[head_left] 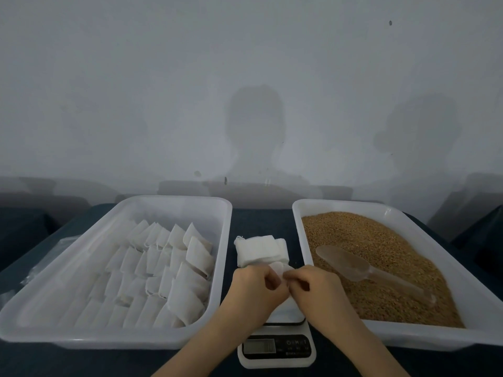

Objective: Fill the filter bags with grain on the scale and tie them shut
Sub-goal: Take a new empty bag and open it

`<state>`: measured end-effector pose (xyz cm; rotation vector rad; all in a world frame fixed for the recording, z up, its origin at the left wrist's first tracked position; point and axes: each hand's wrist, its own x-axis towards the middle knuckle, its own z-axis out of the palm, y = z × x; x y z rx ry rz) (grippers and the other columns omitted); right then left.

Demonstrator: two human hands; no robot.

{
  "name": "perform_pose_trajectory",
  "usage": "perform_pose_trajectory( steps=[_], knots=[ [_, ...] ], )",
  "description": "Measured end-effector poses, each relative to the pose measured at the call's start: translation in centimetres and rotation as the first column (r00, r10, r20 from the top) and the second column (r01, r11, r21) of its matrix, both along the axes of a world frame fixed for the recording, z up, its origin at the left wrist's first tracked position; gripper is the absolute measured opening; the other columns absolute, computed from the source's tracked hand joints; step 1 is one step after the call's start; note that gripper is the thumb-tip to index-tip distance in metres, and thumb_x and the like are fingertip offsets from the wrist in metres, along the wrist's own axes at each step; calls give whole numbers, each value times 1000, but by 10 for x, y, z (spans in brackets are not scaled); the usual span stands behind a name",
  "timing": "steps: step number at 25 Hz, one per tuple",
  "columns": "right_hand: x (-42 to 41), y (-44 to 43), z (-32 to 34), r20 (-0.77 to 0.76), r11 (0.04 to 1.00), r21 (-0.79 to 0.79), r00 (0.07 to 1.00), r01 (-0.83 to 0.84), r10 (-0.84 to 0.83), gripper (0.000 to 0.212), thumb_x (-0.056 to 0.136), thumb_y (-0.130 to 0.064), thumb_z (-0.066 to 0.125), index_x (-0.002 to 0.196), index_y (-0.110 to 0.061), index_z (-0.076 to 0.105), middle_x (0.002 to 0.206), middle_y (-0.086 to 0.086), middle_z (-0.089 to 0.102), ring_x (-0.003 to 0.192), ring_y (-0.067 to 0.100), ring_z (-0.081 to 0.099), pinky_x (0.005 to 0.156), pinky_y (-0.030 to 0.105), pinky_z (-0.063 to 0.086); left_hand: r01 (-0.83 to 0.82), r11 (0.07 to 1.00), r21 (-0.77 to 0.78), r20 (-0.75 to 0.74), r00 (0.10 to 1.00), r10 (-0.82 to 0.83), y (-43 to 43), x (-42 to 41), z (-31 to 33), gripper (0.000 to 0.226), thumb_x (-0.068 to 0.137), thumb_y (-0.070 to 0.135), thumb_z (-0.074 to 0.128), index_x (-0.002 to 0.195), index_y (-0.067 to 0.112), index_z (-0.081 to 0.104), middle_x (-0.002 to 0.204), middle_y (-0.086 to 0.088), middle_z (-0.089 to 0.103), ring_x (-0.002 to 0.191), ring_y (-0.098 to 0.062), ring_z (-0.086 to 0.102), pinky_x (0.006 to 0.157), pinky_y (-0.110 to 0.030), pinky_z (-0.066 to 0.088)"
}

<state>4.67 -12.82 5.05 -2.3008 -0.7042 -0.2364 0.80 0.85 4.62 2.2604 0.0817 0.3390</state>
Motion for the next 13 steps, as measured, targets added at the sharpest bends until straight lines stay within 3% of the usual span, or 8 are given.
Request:
perform_pose_trajectory(
  steps=[4, 6, 8, 11, 13],
  knots=[
    [3, -1, 4, -39, 996, -34, 996, 78, -79, 20, 80, -14, 65, 64, -3, 69, 65, 13, 62, 56, 10, 47, 54, 18, 33, 9, 989, 149, 78, 997, -21, -2, -4, -4, 14, 88, 29, 65, 77, 24, 59, 63, 15, 51, 58, 0, 52, 62, -6, 43],
    [4, -1, 6, -97, 991, -44, 987, 125, -128, 18, 78, -13, 64, 62, -5, 68, 57, 6, 58, 51, 6, 43, 51, 17, 34, 79, 980, 183, 144, 984, -106, -2, -8, -4, 14, 87, 31, 64, 80, 30, 52, 77, 17, 53, 72, -1, 55, 70, -10, 45],
    [5, -5, 10, -243, 991, -9, 961, 137, -135, 16, 78, -13, 63, 67, -4, 69, 55, 5, 60, 48, 7, 49, 49, 15, 36, 125, 941, 316, 273, 937, -216, 0, -9, -7, 26, 80, 38, 68, 99, 31, 51, 105, 16, 53, 100, 0, 50, 89, -15, 42],
    [6, -13, 17, -413, 995, 7, 906, 102, -90, 20, 81, -18, 60, 80, 0, 71, 77, 15, 69, 69, 20, 67, 69, 30, 56, 113, 835, 539, 239, 930, -281, 3, -1, -13, 79, 77, 53, 70, 142, 27, 33, 148, 7, 34, 139, -11, 25, 114, -28, 16],
    [6, -16, 20, -448, 998, 4, 892, 66, -57, 25, 83, -22, 58, 83, 0, 70, 80, 14, 70, 73, 17, 68, 76, 39, 56, 144, 824, 547, 180, 942, -284, 2, 7, -14, 78, 84, 53, 63, 147, 27, 25, 152, 11, 29, 143, -7, 18, 115, -26, 8]
  ],
)
